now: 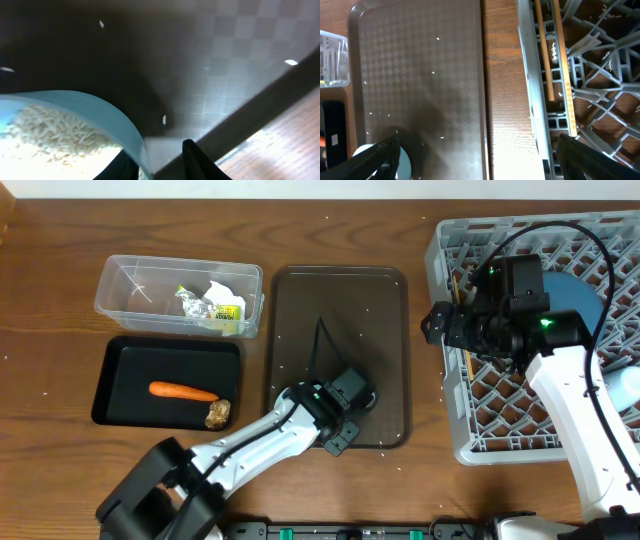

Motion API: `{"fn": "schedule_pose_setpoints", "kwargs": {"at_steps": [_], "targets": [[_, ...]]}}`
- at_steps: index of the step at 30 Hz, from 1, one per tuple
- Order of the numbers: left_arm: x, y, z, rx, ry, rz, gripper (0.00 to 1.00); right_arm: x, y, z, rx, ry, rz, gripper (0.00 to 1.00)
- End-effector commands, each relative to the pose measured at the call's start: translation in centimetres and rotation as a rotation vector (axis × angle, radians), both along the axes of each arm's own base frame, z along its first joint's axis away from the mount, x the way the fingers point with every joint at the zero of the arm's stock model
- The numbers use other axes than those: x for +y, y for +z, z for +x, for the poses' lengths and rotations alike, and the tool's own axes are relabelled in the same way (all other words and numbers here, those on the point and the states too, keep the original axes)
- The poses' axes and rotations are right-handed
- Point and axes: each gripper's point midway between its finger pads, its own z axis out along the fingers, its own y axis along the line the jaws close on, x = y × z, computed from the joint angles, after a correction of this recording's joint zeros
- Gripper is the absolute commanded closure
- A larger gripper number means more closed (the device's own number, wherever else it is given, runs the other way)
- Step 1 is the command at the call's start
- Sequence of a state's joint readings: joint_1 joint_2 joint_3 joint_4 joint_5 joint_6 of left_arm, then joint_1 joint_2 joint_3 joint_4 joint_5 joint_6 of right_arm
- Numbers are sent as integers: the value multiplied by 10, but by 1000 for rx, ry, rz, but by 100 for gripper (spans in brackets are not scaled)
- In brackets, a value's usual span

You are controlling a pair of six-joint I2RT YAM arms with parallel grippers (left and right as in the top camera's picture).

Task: Sort waste into correct bins and load items into the dishwasher rack
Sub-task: 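Grasp the rim of the light-blue rice bowl with the left gripper, then tilt the light-blue bowl over the black tray to dump the rice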

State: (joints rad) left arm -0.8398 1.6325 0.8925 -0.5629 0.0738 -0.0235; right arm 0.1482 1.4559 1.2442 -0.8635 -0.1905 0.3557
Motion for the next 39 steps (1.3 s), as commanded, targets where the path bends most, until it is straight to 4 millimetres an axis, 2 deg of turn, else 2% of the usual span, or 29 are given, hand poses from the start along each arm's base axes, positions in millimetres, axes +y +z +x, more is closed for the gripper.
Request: {"fn": "schedule_pose_setpoints", "kwargs": {"at_steps": [1, 4, 5, 10, 14, 18, 24, 29, 32, 36, 39], "targets": [[6, -13, -2, 18, -7, 44, 76, 3, -3, -1, 9, 3, -2, 5], [6, -13, -2, 19, -7, 46, 92, 2, -3, -1, 9, 1, -5, 5], [6, -13, -2, 18, -7, 46, 94, 2, -3, -1, 9, 1, -5, 5], [4, -1, 4, -4, 16, 40, 94, 2, -3, -1, 9, 2, -5, 5], [-2, 28, 15, -47, 91, -16, 94, 2, -3, -1, 10, 1, -5, 5], [6, 60, 24, -93, 175, -84, 94, 2, -3, -2, 13, 1, -5, 5], [52, 115, 45, -158, 399, -220, 94, 2, -3, -2, 12, 1, -5, 5], [96, 154, 65, -164, 593, -425, 94, 2, -3, -2, 12, 1, -5, 5], [116, 166, 74, -108, 659, -578, 94, 2, -3, -2, 12, 1, -5, 5], [142, 166, 83, -24, 732, -774, 94, 2, -3, -2, 12, 1, -5, 5], [154, 169, 88, 8, 705, -957, 94, 2, -3, -2, 11, 1, -5, 5]]}}
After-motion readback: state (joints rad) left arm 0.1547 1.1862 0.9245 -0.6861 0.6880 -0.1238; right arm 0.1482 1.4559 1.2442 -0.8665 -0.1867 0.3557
